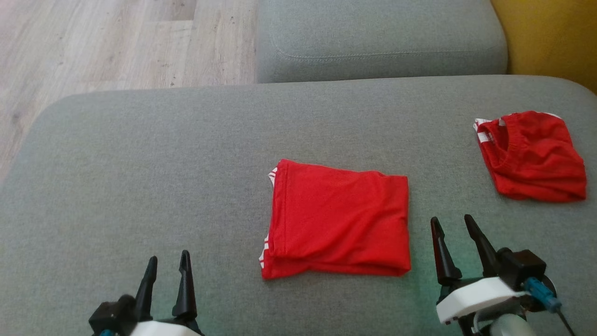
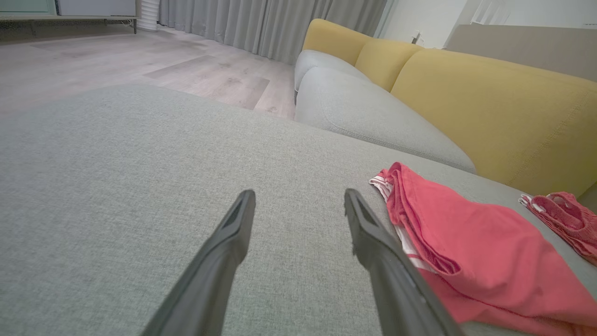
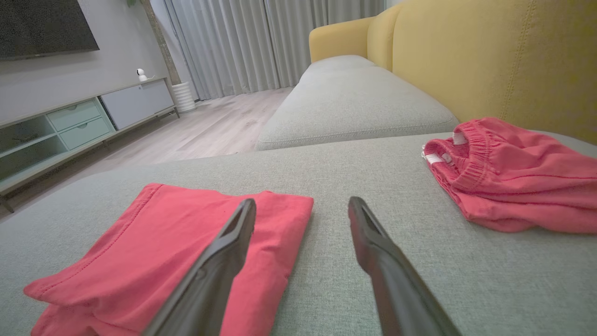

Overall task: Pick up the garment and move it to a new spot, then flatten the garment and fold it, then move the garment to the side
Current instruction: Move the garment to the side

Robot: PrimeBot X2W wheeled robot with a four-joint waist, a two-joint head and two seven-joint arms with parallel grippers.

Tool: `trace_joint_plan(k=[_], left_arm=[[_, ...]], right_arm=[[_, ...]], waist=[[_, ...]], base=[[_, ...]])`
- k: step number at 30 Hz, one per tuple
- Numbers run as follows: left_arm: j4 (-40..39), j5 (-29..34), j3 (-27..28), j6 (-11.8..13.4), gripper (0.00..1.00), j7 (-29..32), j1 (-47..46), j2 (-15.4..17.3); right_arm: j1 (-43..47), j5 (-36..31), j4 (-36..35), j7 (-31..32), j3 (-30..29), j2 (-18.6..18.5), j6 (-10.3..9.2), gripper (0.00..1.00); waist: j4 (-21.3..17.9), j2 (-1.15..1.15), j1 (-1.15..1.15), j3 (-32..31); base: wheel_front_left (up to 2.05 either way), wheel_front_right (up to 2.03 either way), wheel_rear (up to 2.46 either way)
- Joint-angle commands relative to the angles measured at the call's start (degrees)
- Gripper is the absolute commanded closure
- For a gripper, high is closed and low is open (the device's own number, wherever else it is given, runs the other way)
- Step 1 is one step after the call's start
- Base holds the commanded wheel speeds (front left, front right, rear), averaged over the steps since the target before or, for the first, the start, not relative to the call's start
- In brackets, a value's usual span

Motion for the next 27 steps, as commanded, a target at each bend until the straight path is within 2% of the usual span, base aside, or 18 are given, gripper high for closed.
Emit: trace_joint_plan(k=[1,7,18,27], left_arm=[[-1.8,0.7,1.5,0.4,0.0,-0.7,-1.4,0.7],[-1.6,1.0,0.7,0.1,0.0,-0.6,-1.7,0.6],[-0.8,0.8,-0.1,-0.2,0.0,-0.5,-2.6,-0.4],[0.1,1.1,0.8,-0.7,0.0,-0.7,-3.7,-1.1]], right_arm=[[-1.1,0.0,-2.0,-0.2,1.1,-0.1,0.37,0.0],[-2.5,-1.0,-3.4,5.6,-1.2,-0.1,0.37,0.0],[-9.1,-4.9,-3.6,26.0,-3.9,-0.1,0.37,0.0],[-11.3,-4.0,2.5,32.4,-7.0,-0.1,0.37,0.0]], waist=[[0.1,0.0,0.0,0.0],[1.8,0.0,0.0,0.4],[7.1,0.0,0.0,3.6],[10.5,0.0,0.0,6.2]], base=[[0.0,0.0,0.0],[0.0,0.0,0.0],[0.0,0.0,0.0],[0.0,0.0,0.0]])
